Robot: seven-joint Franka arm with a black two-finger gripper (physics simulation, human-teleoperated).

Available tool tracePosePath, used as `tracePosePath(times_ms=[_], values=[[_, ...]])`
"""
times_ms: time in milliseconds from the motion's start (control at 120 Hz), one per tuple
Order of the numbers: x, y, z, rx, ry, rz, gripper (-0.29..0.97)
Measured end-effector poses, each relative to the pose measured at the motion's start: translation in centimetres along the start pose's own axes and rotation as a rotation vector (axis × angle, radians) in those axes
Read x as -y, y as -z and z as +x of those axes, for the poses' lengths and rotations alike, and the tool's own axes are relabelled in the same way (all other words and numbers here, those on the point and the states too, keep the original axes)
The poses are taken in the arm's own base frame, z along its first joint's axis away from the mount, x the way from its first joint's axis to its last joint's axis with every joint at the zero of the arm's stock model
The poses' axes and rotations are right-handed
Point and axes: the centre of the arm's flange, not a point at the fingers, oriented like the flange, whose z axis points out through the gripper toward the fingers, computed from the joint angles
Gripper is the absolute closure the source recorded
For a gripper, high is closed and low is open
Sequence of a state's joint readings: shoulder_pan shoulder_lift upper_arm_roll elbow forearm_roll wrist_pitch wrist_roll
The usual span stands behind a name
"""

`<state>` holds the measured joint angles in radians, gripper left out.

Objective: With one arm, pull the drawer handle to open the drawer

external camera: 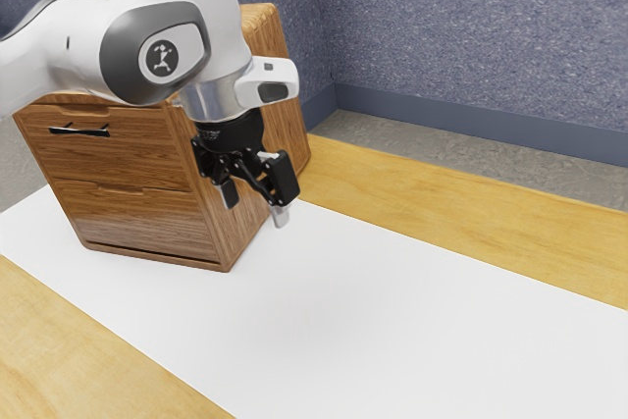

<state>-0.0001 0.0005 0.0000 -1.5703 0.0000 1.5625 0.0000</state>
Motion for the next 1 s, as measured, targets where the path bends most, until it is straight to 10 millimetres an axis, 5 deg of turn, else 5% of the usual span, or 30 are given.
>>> tracePosePath(times_ms=[50,117,150,217,292,333,450,550,625,817,900,933,1000], values=[[1.3,1.8,3.5,-0.034,0.002,-0.021,0.01],[11.0,2.2,3.9,-0.031,0.136,-0.039,0.01],[13.0,2.2,3.6,-0.021,0.164,-0.048,0.12],[13.0,2.6,3.5,-0.013,0.143,-0.054,0.18],[12.9,11.0,-0.8,-0.160,0.049,-0.025,0.14],[11.9,13.6,-2.3,-0.204,-0.053,0.003,0.11],[6.7,15.9,-2.7,-0.235,-0.376,0.089,0.05],[3.9,16.3,-2.7,-0.217,-0.594,0.168,0.03],[4.2,15.9,-2.4,-0.200,-0.707,0.179,0.02],[15.1,14.6,-4.8,-0.151,-0.748,0.123,0.01],[17.8,11.5,-7.9,-0.086,-0.752,0.072,0.00],[16.8,10.3,-8.2,-0.074,-0.796,0.057,0.00],[9.6,9.3,-7.5,-0.101,-1.003,0.025,0.00]])
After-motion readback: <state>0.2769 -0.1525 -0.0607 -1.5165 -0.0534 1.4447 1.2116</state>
